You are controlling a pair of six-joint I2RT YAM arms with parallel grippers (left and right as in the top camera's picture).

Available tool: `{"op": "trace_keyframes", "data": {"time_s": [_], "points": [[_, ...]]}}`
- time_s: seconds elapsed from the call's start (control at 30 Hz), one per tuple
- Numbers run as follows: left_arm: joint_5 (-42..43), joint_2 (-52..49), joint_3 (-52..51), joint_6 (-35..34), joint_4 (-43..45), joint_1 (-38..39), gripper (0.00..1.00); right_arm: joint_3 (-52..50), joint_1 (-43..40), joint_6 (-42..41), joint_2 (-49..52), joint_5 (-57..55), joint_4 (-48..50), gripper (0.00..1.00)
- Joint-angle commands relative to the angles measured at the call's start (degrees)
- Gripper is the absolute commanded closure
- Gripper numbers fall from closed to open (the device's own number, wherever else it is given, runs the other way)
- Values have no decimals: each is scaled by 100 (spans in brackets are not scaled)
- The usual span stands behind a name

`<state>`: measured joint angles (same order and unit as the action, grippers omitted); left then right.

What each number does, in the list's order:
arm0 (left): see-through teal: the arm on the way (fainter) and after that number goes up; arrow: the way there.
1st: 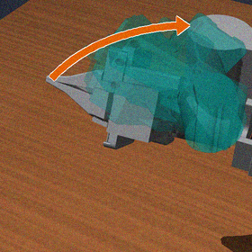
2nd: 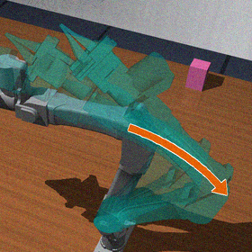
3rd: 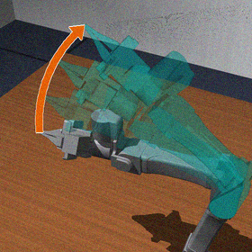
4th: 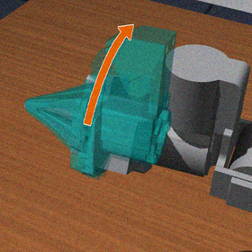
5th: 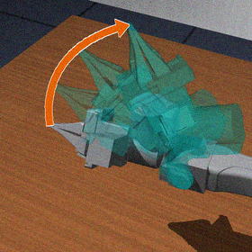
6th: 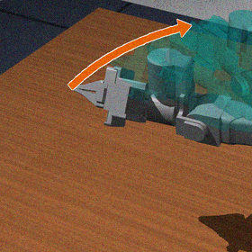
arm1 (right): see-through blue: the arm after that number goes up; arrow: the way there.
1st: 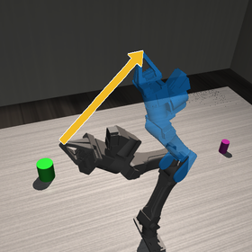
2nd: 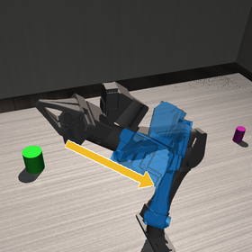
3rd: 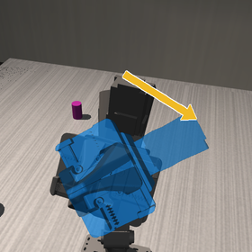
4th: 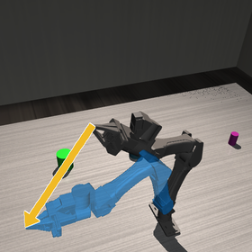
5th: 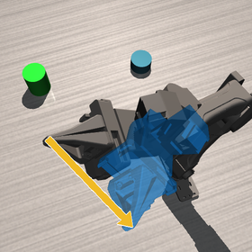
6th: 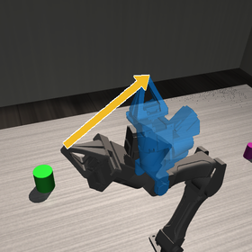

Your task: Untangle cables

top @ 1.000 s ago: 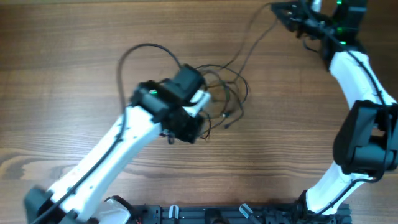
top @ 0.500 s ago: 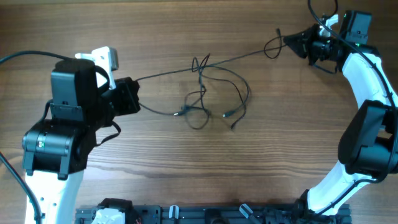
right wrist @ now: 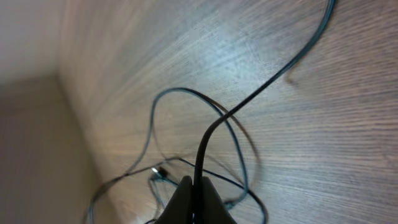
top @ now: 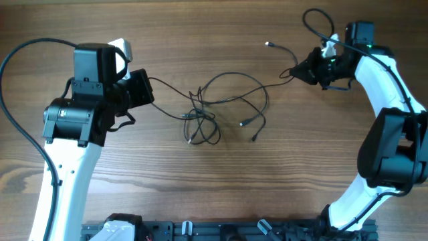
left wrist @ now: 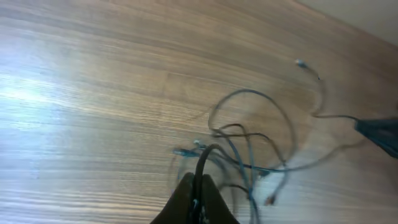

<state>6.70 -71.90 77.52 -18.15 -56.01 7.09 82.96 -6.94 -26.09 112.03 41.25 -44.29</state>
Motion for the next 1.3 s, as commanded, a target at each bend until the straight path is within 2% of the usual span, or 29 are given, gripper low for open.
{"op": "trace_keyframes", "data": {"time_s": [0.0, 0.07, 0.17, 0.37, 0.47, 0.63, 0.77, 0.8, 0.83, 0.93, 1.1, 1.23, 1.27], "points": [[-1585, 24, 4, -361, -258, -52, 95, 52, 160, 310, 17, -796, -101, 96], [-1753, 24, 4, -525, -339, -52, 95, 52, 227, 319, 17, -1001, -140, 96], [-1467, 24, 4, -525, -334, -52, 96, 52, 321, 319, 17, -1145, -142, 96], [-1641, -13, 4, -503, -293, -52, 94, 52, 433, 361, 17, -1176, -144, 96], [-1869, -140, 4, -505, -328, -50, 93, 52, 437, 356, 17, -1176, -157, 96], [-1849, -579, 4, -509, -409, -50, 96, 52, 448, 358, 17, -1176, -212, 96], [-1464, -774, 4, -507, -400, -50, 95, 52, 448, 361, 17, -1176, -229, 96], [-1344, -800, 4, -507, -398, -50, 91, 52, 448, 358, 17, -1176, -227, 96], [-1075, -841, 4, -505, -400, -50, 79, 52, 452, 358, 17, -1176, -225, 96], [-719, -920, 4, -505, -400, -46, 73, 52, 452, 356, 17, -1176, -227, 96], [164, -1357, 4, -505, -376, -46, 50, 52, 452, 358, 17, -1176, -229, 96], [640, -1864, 4, -507, -380, -11, 48, 52, 452, 361, 17, -1467, -232, 96], [682, -1987, 4, -505, -380, 22, 49, 52, 452, 358, 17, -1714, -243, 92]]}}
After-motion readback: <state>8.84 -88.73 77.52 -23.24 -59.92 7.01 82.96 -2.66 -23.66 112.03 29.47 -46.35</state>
